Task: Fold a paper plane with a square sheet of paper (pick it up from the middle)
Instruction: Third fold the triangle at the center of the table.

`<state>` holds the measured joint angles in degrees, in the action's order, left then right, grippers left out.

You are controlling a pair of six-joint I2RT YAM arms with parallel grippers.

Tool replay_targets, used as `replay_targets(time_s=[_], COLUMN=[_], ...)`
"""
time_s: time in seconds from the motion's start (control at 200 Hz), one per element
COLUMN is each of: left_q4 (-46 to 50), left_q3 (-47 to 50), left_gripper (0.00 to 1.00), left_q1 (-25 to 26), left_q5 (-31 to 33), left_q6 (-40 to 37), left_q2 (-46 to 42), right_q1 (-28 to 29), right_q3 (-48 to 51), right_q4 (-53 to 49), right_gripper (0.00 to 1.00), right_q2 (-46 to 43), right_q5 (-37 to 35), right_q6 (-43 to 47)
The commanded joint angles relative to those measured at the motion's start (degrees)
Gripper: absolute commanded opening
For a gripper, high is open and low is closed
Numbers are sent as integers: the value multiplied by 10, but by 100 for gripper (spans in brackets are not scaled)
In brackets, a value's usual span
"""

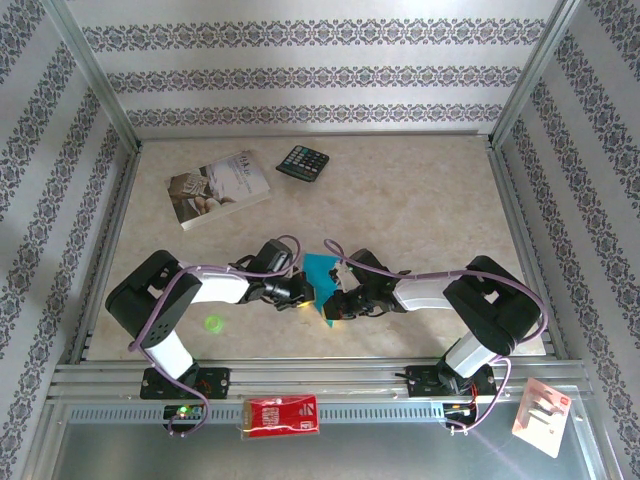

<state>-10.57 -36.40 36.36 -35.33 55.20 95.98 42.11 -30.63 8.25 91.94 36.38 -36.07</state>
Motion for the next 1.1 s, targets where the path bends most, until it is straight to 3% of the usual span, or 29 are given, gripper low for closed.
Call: replay_targets(time_s=[0.0, 0.595, 0.709, 0.859, 1.094], left_q4=[46, 90, 78, 54, 20], left_q3=[-9, -56, -42, -27, -42], left_gripper=[1, 3, 6, 9, 8], left_q1=[-39, -135, -126, -72, -33], left_q5=[37, 17, 11, 20, 8], left_q6=[-35, -100, -82, -53, -43], left_q2=[20, 33, -12, -59, 2], right_q1=[3, 2, 2, 1, 1], right_q3=[33, 34, 34, 34, 33], right_q4=[-111, -115, -113, -114, -112], right_gripper=[0, 0, 0, 0, 0], right_q2=[45, 42, 41, 38, 36], right_q5=[-59, -61, -61, -61, -60], right_q6=[17, 18, 18, 18, 20])
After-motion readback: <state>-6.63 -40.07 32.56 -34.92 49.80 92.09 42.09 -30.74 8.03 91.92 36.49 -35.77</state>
